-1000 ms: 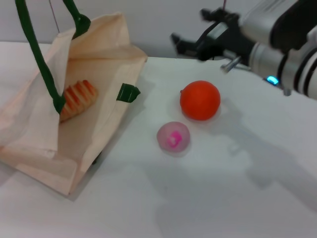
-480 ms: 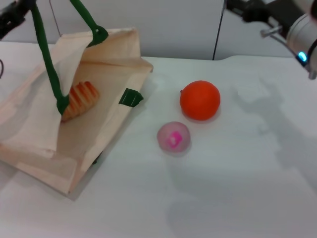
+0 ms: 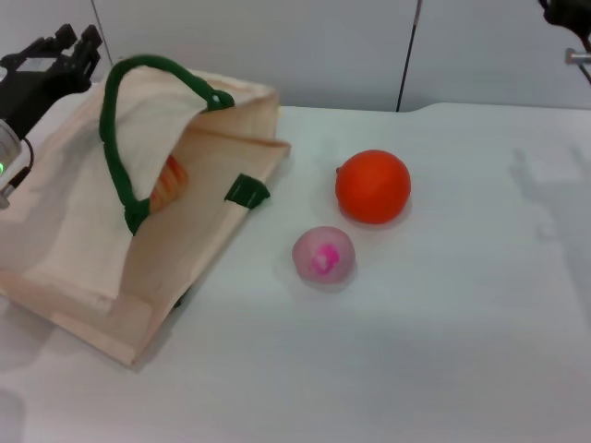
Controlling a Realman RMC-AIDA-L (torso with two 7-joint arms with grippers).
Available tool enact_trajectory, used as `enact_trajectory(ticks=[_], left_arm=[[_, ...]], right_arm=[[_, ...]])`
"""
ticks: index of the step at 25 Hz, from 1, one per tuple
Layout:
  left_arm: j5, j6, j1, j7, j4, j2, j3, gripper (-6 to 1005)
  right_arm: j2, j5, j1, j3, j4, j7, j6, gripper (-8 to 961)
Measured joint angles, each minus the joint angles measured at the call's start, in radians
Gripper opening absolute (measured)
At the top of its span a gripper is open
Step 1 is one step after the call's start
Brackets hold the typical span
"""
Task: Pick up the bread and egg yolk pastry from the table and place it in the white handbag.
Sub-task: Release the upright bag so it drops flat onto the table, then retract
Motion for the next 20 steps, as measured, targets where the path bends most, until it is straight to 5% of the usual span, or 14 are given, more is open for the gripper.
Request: enact_trajectory(ticks=[5, 10, 15, 20], left_arm=[[-0.121, -0.02, 0.01, 0.15, -0.077, 0.001, 0.0, 367], [-0.201, -0.14, 0.024, 0.247, -0.142, -0.002, 0.002, 488], [-0.205, -0.239, 0.03, 0.27, -0.164, -0.002, 0.007, 640], [-0.255, -0.266, 0.043, 0.297, -0.188, -0.002, 0.0, 810]], right_arm=[[0.001, -0.021, 0.012, -0.102, 0.111, 0.079, 0.197, 889], [0.004, 0.155, 0.057, -0.187, 0.235, 0.053, 0.386, 888], [0.005, 0.32, 0.155, -0.263, 0.374, 0.035, 0.394, 871], [0.006, 0.36, 0.153, -0.292, 0.385, 0.025, 0.411, 842]])
